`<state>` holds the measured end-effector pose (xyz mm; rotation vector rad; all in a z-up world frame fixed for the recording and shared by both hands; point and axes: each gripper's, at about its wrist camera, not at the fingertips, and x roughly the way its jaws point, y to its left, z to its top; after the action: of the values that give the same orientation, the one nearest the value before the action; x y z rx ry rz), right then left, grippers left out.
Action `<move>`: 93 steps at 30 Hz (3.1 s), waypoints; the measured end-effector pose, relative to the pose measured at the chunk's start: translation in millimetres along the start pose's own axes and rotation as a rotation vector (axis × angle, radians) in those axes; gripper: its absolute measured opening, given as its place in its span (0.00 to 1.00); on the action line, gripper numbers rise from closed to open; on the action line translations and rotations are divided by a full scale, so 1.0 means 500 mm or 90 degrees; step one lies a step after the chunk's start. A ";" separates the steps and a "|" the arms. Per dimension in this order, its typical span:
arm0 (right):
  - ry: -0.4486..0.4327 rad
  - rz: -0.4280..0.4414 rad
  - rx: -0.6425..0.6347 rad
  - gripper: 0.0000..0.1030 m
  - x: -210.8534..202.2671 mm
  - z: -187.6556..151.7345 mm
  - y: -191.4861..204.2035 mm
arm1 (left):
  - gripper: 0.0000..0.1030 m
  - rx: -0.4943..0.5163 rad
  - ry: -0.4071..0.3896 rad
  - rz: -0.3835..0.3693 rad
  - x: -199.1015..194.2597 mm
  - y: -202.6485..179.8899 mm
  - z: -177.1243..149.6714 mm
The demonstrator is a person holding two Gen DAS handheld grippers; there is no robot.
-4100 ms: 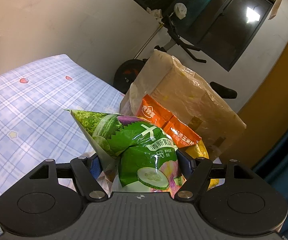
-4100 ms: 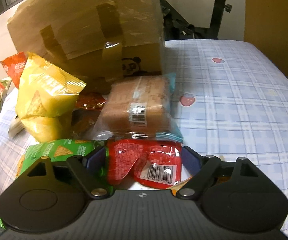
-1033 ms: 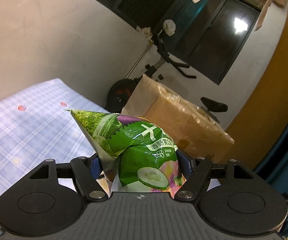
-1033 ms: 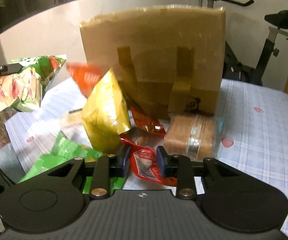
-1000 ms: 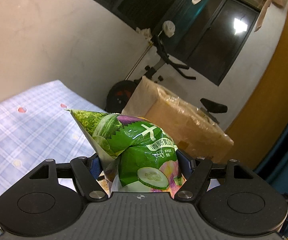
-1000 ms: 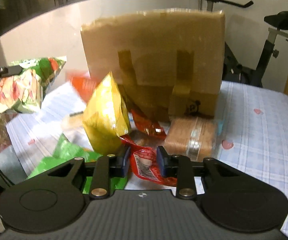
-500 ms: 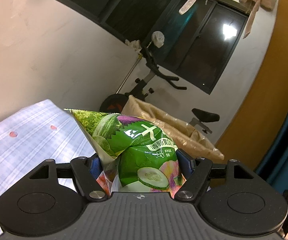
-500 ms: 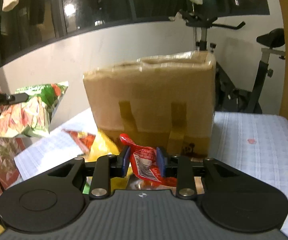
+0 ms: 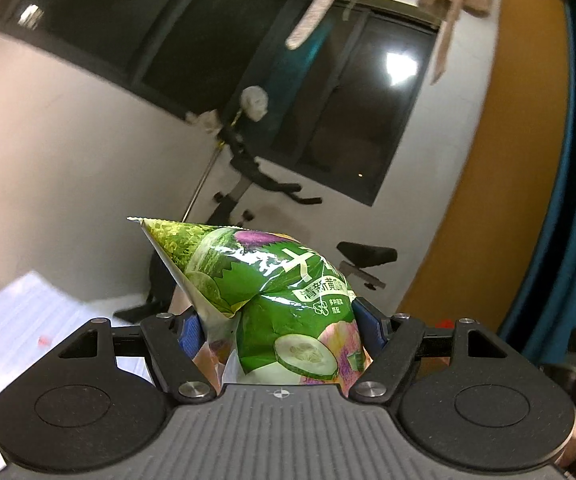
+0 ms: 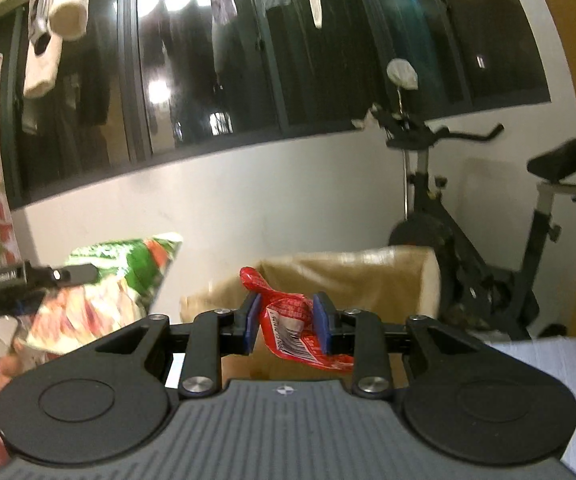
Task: Organize snacks
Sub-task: 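Lift both held packets and carry them over the open box, then open both tools to drop the packets into the box, then grasp the green corn chip bag with the left tool while the right tool approaches the wafer bar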
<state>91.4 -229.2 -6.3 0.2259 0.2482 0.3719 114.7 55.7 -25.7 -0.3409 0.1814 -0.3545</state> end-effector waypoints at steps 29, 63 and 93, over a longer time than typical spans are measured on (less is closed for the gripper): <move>0.083 -0.068 0.245 0.44 0.242 0.000 -0.171 | 0.88 0.037 0.169 0.095 0.374 0.038 0.053; 0.139 -0.197 0.044 0.99 0.096 -0.017 -0.073 | 0.93 0.133 0.173 0.178 0.153 0.053 0.113; 0.178 -0.195 0.110 0.99 -0.052 -0.216 -0.029 | 0.93 0.121 0.247 0.118 -0.030 0.030 -0.131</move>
<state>42.8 -233.8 -106.9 0.3010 0.5837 0.0752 90.1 55.4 -89.9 -0.0630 0.5521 -0.2484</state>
